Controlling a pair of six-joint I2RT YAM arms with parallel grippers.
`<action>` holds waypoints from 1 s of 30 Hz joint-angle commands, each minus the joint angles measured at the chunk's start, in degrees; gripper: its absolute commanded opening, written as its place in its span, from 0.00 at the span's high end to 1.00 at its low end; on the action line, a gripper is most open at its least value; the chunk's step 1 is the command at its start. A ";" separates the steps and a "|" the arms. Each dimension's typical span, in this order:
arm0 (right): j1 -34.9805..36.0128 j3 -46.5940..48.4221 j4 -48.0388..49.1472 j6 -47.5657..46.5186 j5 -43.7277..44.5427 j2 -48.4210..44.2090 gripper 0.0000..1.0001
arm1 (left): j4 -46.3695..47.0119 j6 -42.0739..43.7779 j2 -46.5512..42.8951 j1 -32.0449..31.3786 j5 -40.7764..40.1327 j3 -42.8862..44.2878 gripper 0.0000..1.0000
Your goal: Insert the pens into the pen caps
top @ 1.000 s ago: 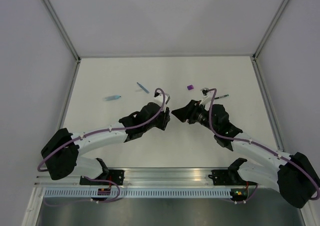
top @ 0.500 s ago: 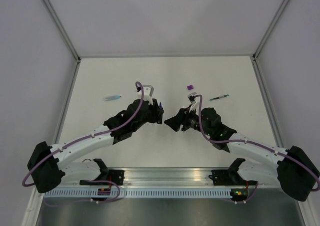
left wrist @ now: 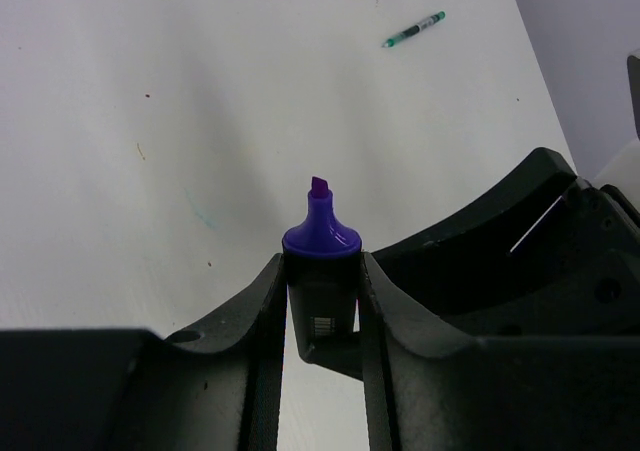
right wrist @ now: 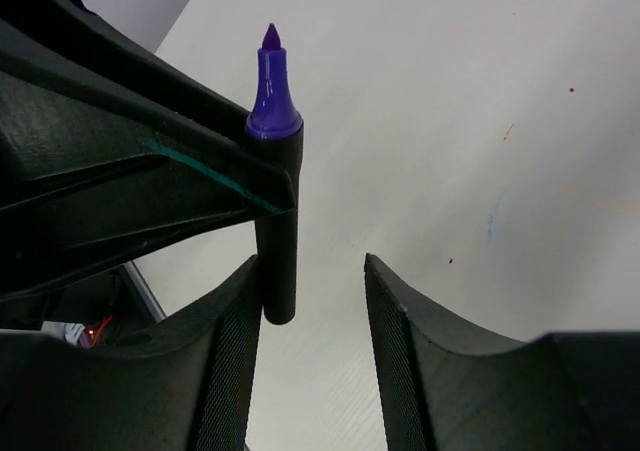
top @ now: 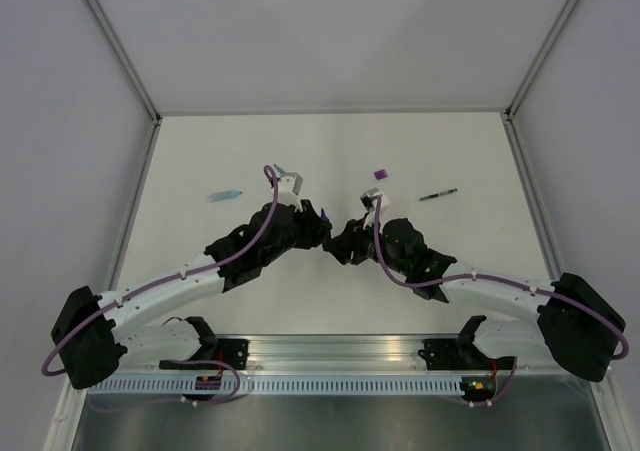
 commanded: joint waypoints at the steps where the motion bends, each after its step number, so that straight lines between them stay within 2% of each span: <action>1: 0.14 2.19 3.63 -1.12 3.69 0.62 0.54 | 4.44 -3.26 -2.33 0.11 3.30 -1.27 0.98; 2: 0.14 2.10 3.63 -1.20 3.95 0.10 0.60 | 4.44 -3.35 -2.50 0.11 3.56 -1.53 0.98; 3: 0.14 2.02 3.37 -1.38 4.56 -0.34 0.73 | 4.44 -3.44 -2.76 0.11 3.83 -1.80 0.98; 4: 0.14 1.84 3.63 -1.38 4.57 -0.87 0.79 | 4.53 -3.44 -3.03 0.11 4.53 -2.15 0.98; 5: 0.14 1.14 4.50 -1.64 4.22 -2.09 0.94 | 5.31 -3.27 -3.55 0.11 5.32 -2.41 0.98; 6: 0.14 0.88 4.69 -1.64 4.22 -2.63 1.00 | 6.01 -2.92 -3.56 0.11 5.32 -2.68 0.98; 7: 0.14 0.61 4.86 -1.64 3.43 -3.16 1.00 | 6.63 -2.13 -4.34 0.11 6.11 -2.94 0.95; 9: 0.14 0.08 5.21 -1.56 2.64 -4.91 1.00 | 8.38 -1.25 -5.48 0.11 6.82 -3.82 0.81; 10: 0.23 -0.09 5.30 -1.47 0.72 -5.44 1.00 | 8.83 -0.55 -6.80 0.11 7.34 -4.08 0.57; 11: 0.14 -0.62 5.48 -1.30 0.09 -6.75 1.00 | 9.18 -0.28 -7.59 0.11 7.35 -4.61 0.46; 13: 0.14 -1.23 6.27 -0.85 -1.75 -7.99 1.00 | 10.32 0.60 -10.39 0.11 7.52 -5.75 0.32; 14: 0.14 -1.59 6.44 -0.68 -2.19 -9.21 1.00 | 10.85 0.95 -11.46 0.11 7.87 -6.28 0.29; 20: 0.23 -2.55 9.60 0.55 -8.16 -11.51 1.00 | 12.17 4.03 -16.65 0.11 11.30 -7.07 0.25; 23: 0.23 -3.78 14.61 2.82 -14.31 -11.51 1.00 | 12.61 5.43 -17.35 0.03 12.44 -6.99 0.25; 27: 0.14 -5.63 24.44 6.52 -21.08 -11.25 1.00 | 16.64 6.58 -18.84 0.11 16.83 -8.21 0.29; 30: 0.14 -5.98 26.04 7.41 -23.37 -11.42 1.00 | 19.20 6.93 -19.11 0.11 21.57 -8.83 0.38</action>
